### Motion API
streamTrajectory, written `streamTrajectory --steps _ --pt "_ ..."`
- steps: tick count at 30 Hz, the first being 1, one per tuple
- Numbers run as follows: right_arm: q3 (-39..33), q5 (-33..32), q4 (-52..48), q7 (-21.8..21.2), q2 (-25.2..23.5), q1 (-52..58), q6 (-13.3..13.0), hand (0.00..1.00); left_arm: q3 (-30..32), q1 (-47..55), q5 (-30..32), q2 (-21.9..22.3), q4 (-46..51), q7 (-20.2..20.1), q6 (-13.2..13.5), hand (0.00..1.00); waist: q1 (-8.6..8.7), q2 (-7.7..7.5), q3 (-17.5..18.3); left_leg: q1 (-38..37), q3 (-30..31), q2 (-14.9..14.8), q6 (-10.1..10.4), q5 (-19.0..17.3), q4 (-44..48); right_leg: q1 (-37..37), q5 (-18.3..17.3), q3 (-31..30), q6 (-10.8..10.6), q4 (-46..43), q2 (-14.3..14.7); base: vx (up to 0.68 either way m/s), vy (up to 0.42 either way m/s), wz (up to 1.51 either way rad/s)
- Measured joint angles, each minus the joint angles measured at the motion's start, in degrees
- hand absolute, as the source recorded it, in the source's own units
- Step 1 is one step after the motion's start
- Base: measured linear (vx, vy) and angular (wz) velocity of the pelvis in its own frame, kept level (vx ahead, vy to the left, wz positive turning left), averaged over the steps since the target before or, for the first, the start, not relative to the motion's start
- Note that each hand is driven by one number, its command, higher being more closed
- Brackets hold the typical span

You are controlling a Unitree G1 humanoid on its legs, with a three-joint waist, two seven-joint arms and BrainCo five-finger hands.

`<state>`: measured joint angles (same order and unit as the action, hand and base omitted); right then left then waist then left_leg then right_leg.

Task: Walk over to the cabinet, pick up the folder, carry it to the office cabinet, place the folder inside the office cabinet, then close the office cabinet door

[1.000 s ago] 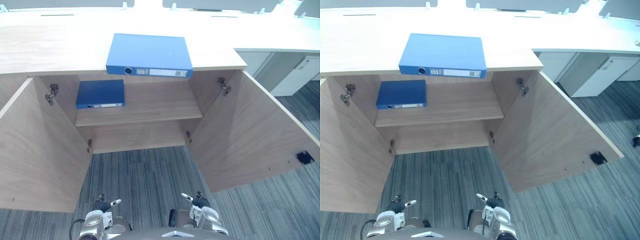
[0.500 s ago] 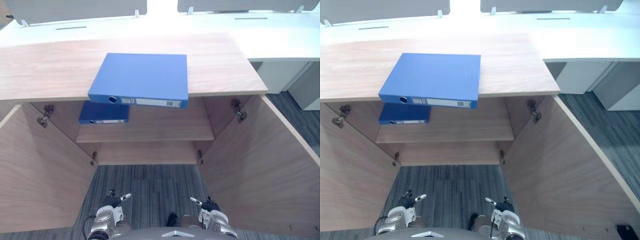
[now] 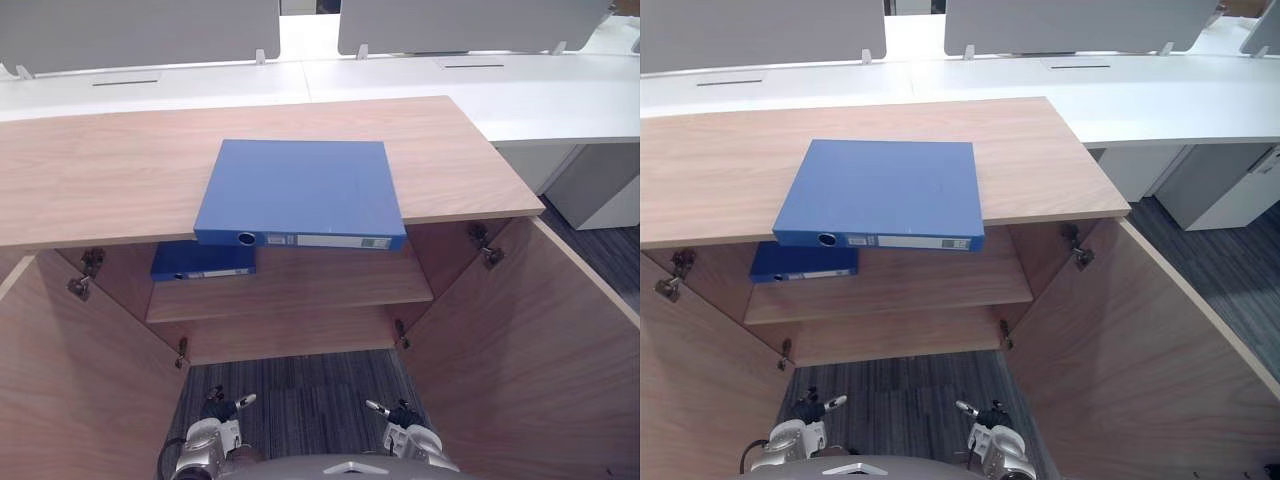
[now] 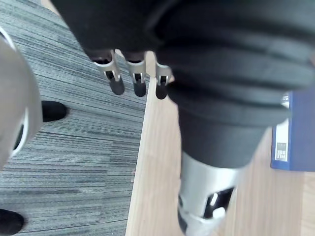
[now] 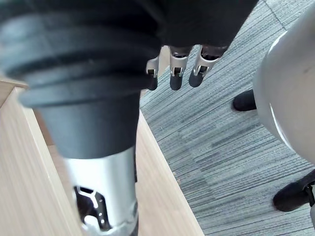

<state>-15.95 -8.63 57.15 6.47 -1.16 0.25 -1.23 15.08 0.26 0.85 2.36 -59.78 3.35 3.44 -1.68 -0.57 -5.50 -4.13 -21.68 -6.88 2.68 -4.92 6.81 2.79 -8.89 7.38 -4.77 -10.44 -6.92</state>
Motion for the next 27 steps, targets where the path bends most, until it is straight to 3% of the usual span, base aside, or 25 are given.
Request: streamTrajectory --steps 5,12,16,17,22,27 --pt "-1.1 0.0 0.4 0.0 0.7 0.7 0.2 0.0 -1.8 0.4 0.1 -0.8 0.0 0.1 0.0 0.0 0.18 0.22 0.3 -2.2 1.5 0.6 0.4 4.0 -6.8 1.4 1.2 1.5 0.4 2.2 1.0 -0.01 -0.025 0.13" --pt "-1.0 0.0 2.3 0.3 2.3 1.5 0.2 0.0 -2.9 1.8 -0.1 -4.7 1.5 1.3 0.0 0.0 0.15 -0.63 0.9 -3.1 3.1 1.8 -0.4 6.1 -10.2 2.4 2.3 2.5 0.4 3.9 0.8 -0.03 0.008 0.1" --pt "0.2 0.0 2.0 0.3 2.7 1.8 0.0 0.0 -5.0 5.2 -1.5 -7.6 18.5 3.6 0.5 0.0 -0.04 -0.56 0.9 -3.0 4.3 2.6 -0.9 7.2 -11.2 2.2 2.6 2.6 0.2 4.1 0.4 -0.08 0.028 0.13" --pt "0.8 0.0 2.0 0.4 2.8 1.8 -0.2 0.0 -5.7 6.7 -1.9 -8.4 26.8 4.6 1.4 0.0 -0.24 -0.47 0.9 -3.0 4.6 2.8 -1.0 7.3 -11.2 2.2 2.7 2.5 0.1 4.0 0.3 -0.06 0.019 0.11" --pt "2.4 0.0 -0.6 0.5 2.8 3.0 -0.7 0.0 -6.3 11.1 -1.8 -8.3 48.2 8.1 4.3 0.0 -0.6 0.02 0.9 -3.0 5.8 3.3 -1.3 7.5 -11.3 2.3 2.6 2.5 0.2 4.0 -0.1 -0.05 0.017 0.05" --pt "3.6 0.0 -2.3 0.5 3.0 4.6 -1.1 0.0 -6.4 13.3 -1.8 -7.8 59.3 11.4 6.8 0.0 -1.35 0.59 1.3 -4.1 6.1 3.4 -1.3 7.5 -11.3 3.5 2.6 2.6 0.2 4.4 -0.1 -0.01 0.002 0.01"
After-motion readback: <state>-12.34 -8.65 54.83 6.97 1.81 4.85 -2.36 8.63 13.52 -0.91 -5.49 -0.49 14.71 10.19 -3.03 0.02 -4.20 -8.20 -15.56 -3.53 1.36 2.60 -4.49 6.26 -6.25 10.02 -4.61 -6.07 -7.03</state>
